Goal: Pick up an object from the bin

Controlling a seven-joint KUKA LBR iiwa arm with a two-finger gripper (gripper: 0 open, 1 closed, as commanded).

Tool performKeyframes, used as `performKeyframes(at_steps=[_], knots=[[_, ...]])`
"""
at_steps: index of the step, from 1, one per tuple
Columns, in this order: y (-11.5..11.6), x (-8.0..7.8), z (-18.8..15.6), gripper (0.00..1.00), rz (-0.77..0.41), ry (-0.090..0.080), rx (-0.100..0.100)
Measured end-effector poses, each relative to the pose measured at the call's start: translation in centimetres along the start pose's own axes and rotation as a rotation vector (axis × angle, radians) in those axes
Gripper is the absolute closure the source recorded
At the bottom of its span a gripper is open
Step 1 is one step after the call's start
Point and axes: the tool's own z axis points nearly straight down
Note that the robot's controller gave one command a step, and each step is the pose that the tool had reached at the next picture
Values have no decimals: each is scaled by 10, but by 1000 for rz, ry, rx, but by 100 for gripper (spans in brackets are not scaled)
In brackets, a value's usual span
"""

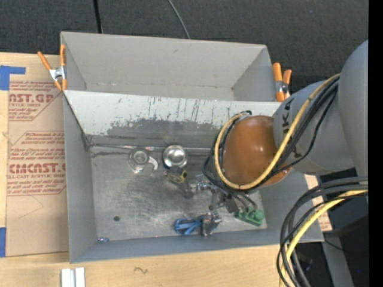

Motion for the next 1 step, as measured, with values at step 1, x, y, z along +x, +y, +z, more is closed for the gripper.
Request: performKeyframes(at_steps=[1], knots=[[4, 1, -1, 0, -49, -4, 3]])
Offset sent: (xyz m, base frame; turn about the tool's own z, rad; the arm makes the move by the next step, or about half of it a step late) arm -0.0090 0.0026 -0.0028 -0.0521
